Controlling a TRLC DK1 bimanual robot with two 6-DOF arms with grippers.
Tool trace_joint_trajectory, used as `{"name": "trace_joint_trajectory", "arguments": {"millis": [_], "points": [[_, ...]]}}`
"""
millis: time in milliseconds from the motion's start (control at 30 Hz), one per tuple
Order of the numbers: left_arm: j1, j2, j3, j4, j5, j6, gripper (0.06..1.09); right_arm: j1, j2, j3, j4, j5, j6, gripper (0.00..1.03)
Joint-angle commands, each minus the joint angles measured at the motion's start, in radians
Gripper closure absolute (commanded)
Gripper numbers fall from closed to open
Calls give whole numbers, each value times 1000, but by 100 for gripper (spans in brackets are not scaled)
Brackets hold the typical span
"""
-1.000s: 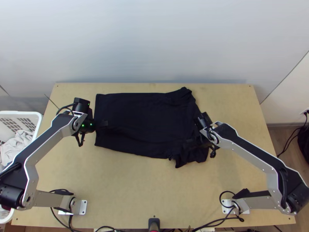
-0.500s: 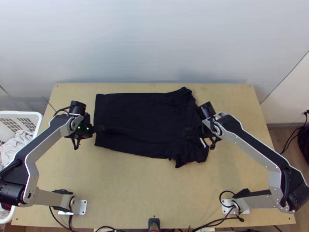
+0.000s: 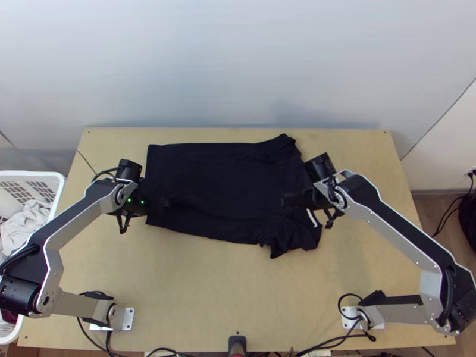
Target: Fold the t-shirt
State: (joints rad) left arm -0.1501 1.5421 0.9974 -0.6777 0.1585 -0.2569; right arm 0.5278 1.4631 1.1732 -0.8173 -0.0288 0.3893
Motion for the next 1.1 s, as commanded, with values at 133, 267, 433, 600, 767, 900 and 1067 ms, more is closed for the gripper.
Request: {"name": "trace_joint_trajectory", "arguments": {"millis": [133, 267, 433, 600, 767, 900, 1067], "points": [[-14, -19, -26, 40, -10, -25, 64, -11, 2, -46, -2, -25, -6, 4], [-14, -66, -66, 69, -24, -15, 105, 11, 5, -35, -31, -26, -43, 4], [20, -197, -118, 61, -45, -5, 105, 72, -12, -27, -120, -72, -66, 4], [32, -353, -154, 55, -70, -12, 105, 141, -30, -37, -154, -88, -70, 5], [32, -445, -143, 30, -99, -25, 105, 205, -15, -35, -178, -108, -82, 5], [32, -473, -112, -6, -105, -47, 105, 248, 3, -38, -178, -108, -82, 9], [32, -482, -125, -25, -105, -53, 105, 311, 13, -60, -178, -106, -84, 10]]}}
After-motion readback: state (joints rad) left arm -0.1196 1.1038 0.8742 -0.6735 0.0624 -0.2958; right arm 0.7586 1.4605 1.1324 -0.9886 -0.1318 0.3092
